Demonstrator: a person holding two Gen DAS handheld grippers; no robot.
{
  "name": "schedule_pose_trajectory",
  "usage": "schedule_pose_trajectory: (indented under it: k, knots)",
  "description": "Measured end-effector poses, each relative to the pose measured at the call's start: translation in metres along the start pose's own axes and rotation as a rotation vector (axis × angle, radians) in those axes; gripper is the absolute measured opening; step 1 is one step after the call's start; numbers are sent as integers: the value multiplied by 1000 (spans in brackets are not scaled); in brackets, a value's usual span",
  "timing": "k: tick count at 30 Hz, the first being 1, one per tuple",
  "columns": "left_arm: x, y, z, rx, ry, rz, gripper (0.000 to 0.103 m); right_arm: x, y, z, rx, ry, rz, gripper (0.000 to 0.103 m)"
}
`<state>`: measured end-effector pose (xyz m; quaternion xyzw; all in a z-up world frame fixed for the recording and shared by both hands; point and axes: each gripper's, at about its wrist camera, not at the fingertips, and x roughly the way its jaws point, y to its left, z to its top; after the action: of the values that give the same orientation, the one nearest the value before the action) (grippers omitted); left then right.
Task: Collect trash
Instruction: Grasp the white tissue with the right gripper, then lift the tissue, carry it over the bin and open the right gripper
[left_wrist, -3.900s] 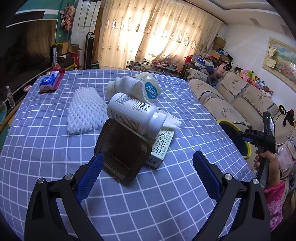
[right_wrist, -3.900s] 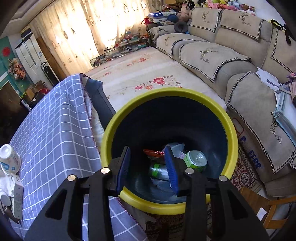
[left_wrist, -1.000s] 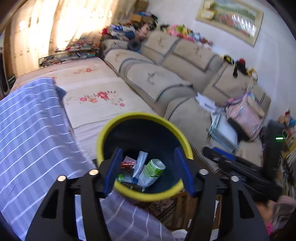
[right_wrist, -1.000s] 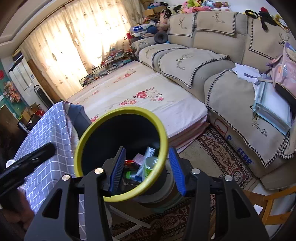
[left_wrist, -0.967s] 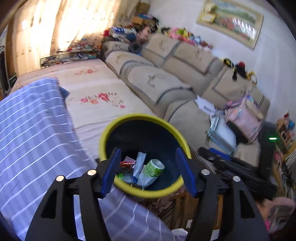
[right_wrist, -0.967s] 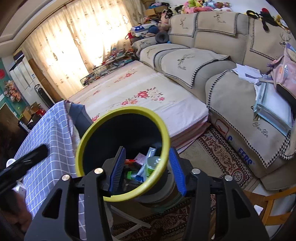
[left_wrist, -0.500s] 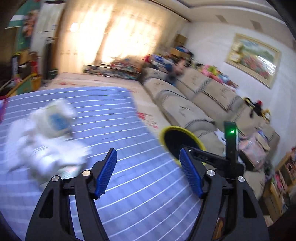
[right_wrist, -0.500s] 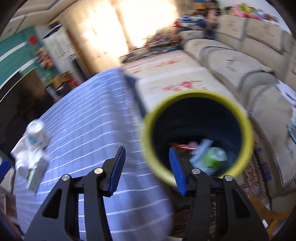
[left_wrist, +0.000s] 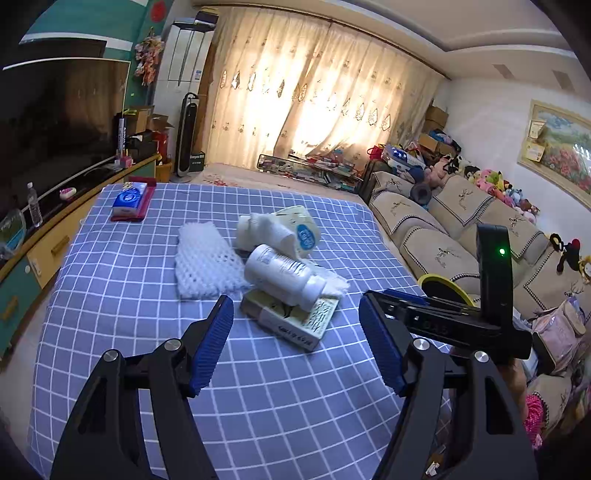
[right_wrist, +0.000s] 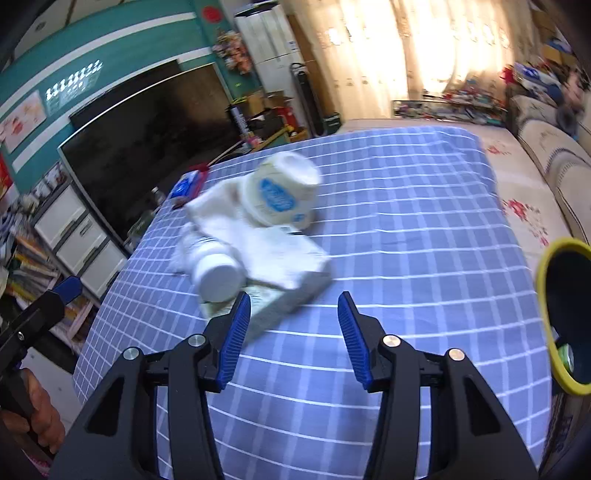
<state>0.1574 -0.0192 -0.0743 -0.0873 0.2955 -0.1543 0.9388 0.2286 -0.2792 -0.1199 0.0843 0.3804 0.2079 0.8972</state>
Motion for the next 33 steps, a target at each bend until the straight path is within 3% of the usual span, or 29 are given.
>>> schedule_pose_trajectory:
  k: [6,14,20,22,33]
  knots:
    - [-3,3,-8,-13,13,-8,70,13,23,23,-22,-22,-21,47]
    - [2,1,-13,-22,24,-6,70,36,65,55,-103,-15,33,46]
    - [8,2,-14,-20,38,-8,70,61,71,67,-117,31,20,23]
    - [10,1,-14,-19,41,-8,70,64,68,69,-110,46,27,7]
    - [18,1,-17,-21,56,-12,70,38,62,94,-95,1,85,4]
